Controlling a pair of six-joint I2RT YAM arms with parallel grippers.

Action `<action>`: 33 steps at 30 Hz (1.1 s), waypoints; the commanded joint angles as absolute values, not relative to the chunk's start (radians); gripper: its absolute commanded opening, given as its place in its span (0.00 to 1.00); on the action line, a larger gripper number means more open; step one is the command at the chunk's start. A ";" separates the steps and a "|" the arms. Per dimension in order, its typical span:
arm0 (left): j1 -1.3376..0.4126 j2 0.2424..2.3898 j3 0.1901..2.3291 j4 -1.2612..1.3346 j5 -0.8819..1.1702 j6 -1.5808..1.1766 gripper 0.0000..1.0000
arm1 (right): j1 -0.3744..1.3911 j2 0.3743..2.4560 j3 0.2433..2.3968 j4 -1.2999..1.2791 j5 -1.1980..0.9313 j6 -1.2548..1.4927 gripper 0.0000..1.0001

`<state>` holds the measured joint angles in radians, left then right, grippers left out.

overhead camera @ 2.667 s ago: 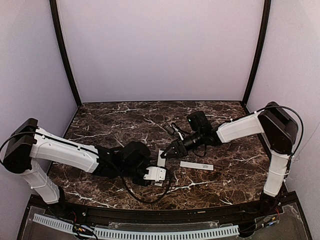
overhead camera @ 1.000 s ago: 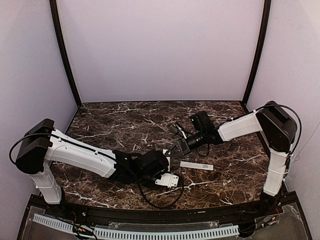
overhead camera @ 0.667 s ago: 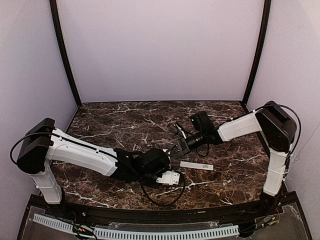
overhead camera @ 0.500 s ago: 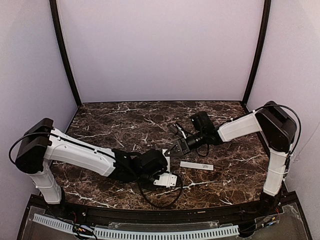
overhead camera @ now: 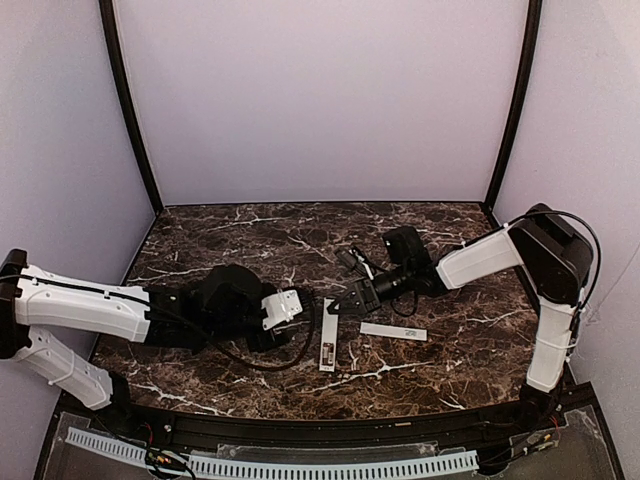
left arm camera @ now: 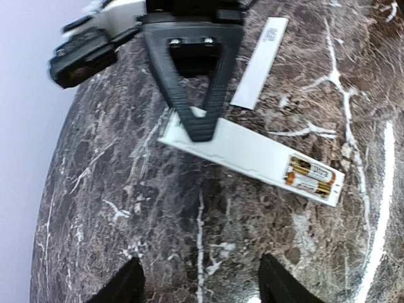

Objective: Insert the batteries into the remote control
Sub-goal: Move the battery cover to the center of the board.

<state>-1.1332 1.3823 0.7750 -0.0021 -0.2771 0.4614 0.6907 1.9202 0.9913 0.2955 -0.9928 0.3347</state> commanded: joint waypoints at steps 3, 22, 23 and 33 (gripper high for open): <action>-1.082 1.264 0.695 0.096 -0.368 0.199 0.86 | 0.673 1.916 0.949 0.339 -0.933 0.349 0.00; -0.974 1.572 1.018 -0.102 0.130 0.178 0.89 | 0.434 1.739 0.778 0.552 -0.963 0.656 0.00; -0.973 1.593 1.040 -0.109 0.142 0.202 0.88 | 0.414 1.719 0.766 0.551 -0.953 0.665 0.00; -0.941 1.878 1.303 -0.066 0.211 0.214 0.83 | 0.237 1.544 0.636 0.513 -0.899 0.708 0.00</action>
